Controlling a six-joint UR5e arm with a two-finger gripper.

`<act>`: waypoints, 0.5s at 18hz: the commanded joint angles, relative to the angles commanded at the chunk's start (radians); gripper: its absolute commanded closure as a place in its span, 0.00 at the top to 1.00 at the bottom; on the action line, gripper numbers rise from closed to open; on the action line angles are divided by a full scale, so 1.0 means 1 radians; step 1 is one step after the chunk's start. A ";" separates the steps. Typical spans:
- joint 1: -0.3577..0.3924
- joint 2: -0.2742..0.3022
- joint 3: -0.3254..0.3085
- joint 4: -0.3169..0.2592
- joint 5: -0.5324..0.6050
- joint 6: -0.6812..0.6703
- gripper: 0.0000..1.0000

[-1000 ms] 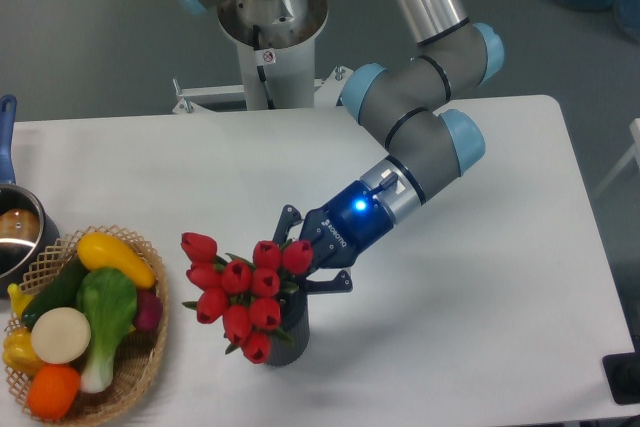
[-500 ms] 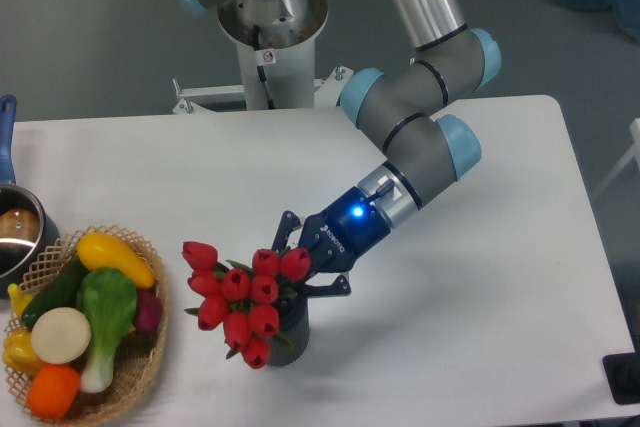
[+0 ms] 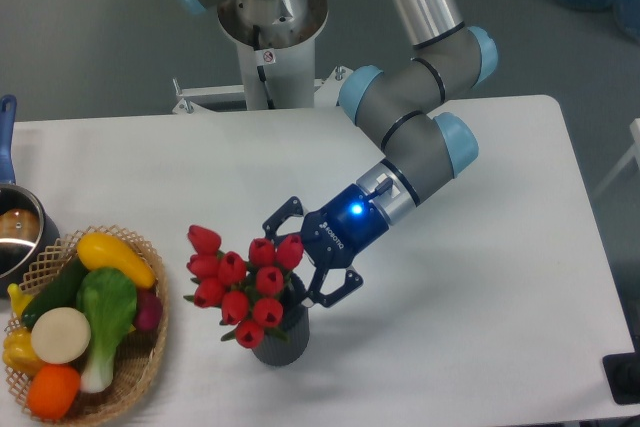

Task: Insert the flowers into the vase
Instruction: 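Open the gripper to release the tulips in the vase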

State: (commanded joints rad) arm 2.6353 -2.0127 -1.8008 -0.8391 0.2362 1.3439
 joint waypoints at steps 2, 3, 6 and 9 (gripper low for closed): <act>0.023 0.015 -0.005 0.000 0.000 -0.017 1.00; 0.031 0.015 -0.008 0.000 0.000 -0.017 1.00; 0.058 0.026 -0.018 0.002 0.000 -0.016 1.00; 0.097 0.041 -0.018 0.002 0.006 -0.012 1.00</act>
State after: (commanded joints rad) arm 2.7319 -1.9712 -1.8193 -0.8376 0.2423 1.3315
